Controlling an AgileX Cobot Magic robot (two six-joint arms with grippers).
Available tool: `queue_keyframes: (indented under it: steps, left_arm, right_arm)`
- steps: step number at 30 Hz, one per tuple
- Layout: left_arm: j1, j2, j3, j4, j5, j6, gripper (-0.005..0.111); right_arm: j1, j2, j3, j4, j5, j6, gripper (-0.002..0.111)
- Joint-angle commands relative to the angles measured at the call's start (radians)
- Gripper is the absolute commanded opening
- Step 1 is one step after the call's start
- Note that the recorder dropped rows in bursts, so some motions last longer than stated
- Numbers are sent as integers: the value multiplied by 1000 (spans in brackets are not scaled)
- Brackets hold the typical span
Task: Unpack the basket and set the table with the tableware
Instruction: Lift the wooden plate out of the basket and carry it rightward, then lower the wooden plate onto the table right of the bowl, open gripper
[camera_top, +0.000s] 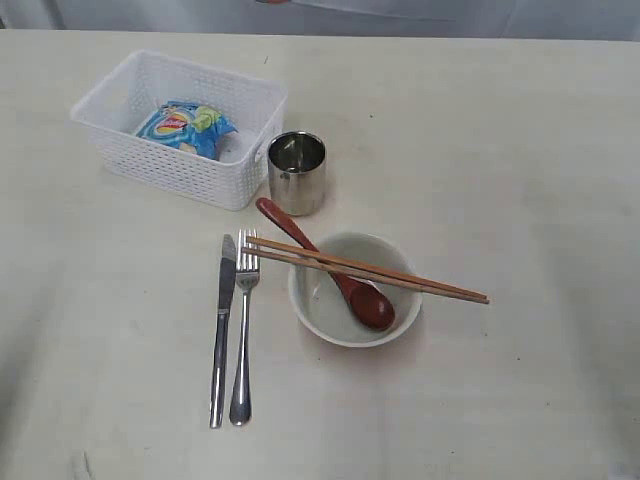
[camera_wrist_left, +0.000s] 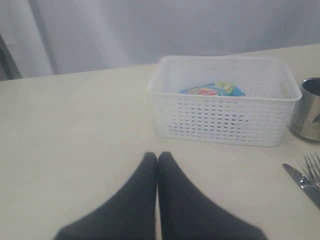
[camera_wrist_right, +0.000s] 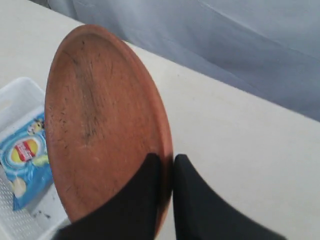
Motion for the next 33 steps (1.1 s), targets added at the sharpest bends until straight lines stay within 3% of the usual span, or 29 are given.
queue_keyframes:
  steps: [1,3,5,8,10,13,18,21,33]
  left_arm:
    - [2,-2,3,1,-10,-4,0]
    - [2,-2,3,1,-10,-4,0]
    - [2,-2,3,1,-10,-4,0]
    - [2,-2,3,1,-10,-4,0]
    - [2,-2,3,1,-10,-4,0]
    - [2,-2,3,1,-10,-4,0]
    - [2,-2,3,1,-10,-4,0]
    - [2,-2,3,1,-10,-4,0]
    - [2,-2,3,1,-10,-4,0]
  right_arm:
    - [-22,-115,223,-32,-8,-18,0]
    - [-22,-185,400,-132,-8,-18,0]
    - [-71,-248,558,-116,-8,11,0]
    - [-217,-284,679,149,-50,-31,0]
    - [-350,-284,765,445,-54,-186,0]
    - [-420,-284,883,507,-105,-245,0]
    - [-441,-280,1089,569,-344,-318,0]
    - [-441,-258,1130,594,-423,-325,0]
    - [-441,-171,1149,571,-485,-348,0]
